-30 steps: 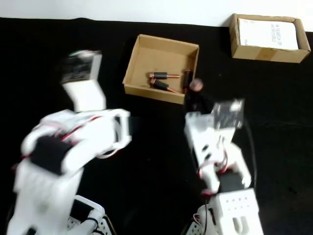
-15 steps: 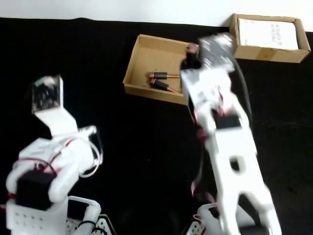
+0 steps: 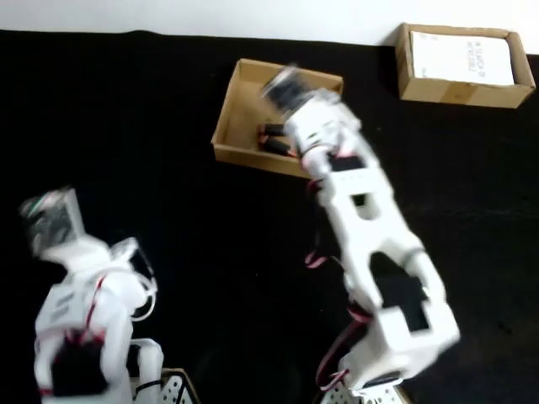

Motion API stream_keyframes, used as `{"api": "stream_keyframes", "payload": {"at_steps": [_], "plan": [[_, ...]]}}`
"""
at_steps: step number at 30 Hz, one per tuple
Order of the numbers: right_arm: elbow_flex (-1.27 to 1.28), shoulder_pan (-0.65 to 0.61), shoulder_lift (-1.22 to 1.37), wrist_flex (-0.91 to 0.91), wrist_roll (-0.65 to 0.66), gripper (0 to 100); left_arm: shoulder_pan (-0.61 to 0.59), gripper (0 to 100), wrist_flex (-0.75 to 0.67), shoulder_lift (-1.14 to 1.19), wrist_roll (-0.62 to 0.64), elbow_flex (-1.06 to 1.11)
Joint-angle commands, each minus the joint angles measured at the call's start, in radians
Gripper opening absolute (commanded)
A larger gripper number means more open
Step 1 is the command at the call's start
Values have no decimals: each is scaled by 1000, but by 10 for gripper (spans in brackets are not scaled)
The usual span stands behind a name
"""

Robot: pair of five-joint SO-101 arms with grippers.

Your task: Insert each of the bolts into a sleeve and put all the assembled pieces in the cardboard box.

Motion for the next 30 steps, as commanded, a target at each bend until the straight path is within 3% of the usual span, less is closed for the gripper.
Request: {"api": "stream_keyframes", "payload": {"at_steps": [1, 8, 10, 15, 17, 22, 27, 30], "plan": [[-71, -36, 56, -74, 95, 6, -62, 8, -61, -45, -3, 53], [-30, -56, 111, -70, 91, 9, -168, 8, -64, -35, -3, 88], [4, -56, 110, -68, 35, 20, -168, 8, -64, -35, -3, 110], [24, -30, 33, 68, -152, 204, -168, 8, -69, -35, -3, 122], [24, -30, -33, 159, -219, 224, -168, 8, -69, -35, -3, 122], [27, -25, -239, 331, -356, 190, -168, 8, -69, -35, -3, 124], [31, -15, -486, 527, -583, 3, -163, 8, -71, -35, -3, 124], [33, -13, -633, 659, -700, 18, -162, 8, -98, -35, -3, 124]]}}
